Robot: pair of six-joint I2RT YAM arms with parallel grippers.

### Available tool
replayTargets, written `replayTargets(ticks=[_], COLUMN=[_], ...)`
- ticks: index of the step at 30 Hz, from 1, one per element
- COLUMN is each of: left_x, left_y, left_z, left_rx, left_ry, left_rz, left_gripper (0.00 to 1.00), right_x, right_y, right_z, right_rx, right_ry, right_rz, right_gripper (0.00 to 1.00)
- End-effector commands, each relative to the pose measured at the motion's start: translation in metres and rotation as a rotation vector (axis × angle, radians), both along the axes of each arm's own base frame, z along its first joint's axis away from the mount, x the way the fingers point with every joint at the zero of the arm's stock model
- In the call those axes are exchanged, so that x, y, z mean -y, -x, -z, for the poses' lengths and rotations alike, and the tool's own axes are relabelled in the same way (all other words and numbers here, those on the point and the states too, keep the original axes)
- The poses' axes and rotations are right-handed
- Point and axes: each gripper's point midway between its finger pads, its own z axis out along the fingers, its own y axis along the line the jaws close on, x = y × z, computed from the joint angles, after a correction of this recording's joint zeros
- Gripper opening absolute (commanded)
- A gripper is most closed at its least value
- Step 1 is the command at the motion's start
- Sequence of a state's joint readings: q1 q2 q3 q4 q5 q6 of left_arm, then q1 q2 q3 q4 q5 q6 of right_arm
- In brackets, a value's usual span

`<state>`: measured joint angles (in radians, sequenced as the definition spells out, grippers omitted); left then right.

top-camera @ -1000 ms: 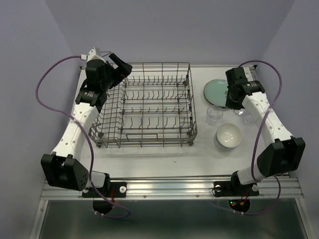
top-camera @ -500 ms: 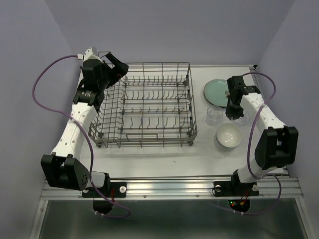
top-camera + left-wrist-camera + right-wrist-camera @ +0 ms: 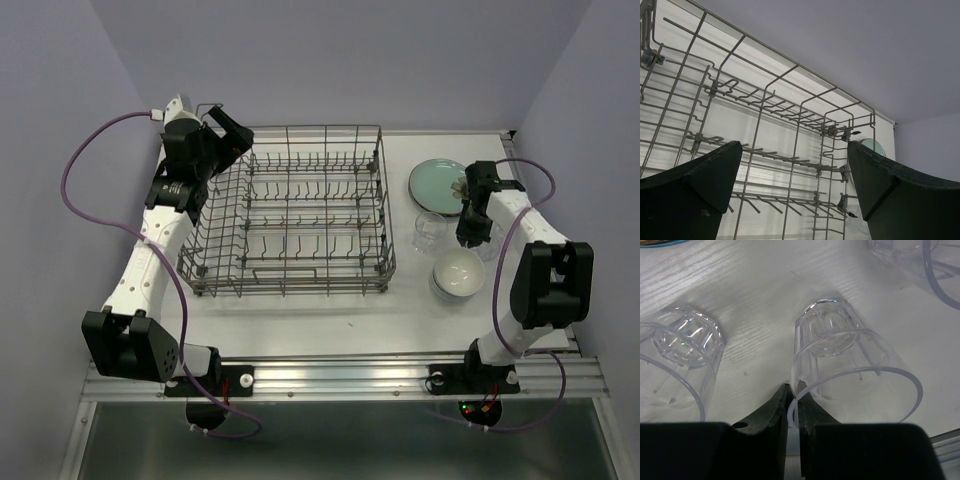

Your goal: Unload the mixed dishes from the dish rack

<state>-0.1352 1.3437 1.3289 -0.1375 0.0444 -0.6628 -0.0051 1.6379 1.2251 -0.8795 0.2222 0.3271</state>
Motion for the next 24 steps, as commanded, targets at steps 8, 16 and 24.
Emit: replayTargets(ticks=[8, 16, 24], left_x=[-0.018, -0.019, -0.018], left_y=[0.015, 0.021, 0.029], left_z=[-0.036, -0.046, -0.052], left_rx=[0.084, 0.111, 0.126], left_ry=[-0.015, -0.010, -0.020], left_rz=[-0.074, -0.076, -0.063], left_gripper=[0.99, 0.99, 0.99], right_x=[0.003, 0.007, 0.016], right_y=[-0.014, -0.020, -0.043], right_z=[0.008, -0.020, -0.099], right_rx=[0.040, 0.102, 0.289], right_ry=[-0.032, -0.013, 0.036], right_rz=[0.004, 0.031, 0.048], right_gripper=[0.19, 0.55, 0.69])
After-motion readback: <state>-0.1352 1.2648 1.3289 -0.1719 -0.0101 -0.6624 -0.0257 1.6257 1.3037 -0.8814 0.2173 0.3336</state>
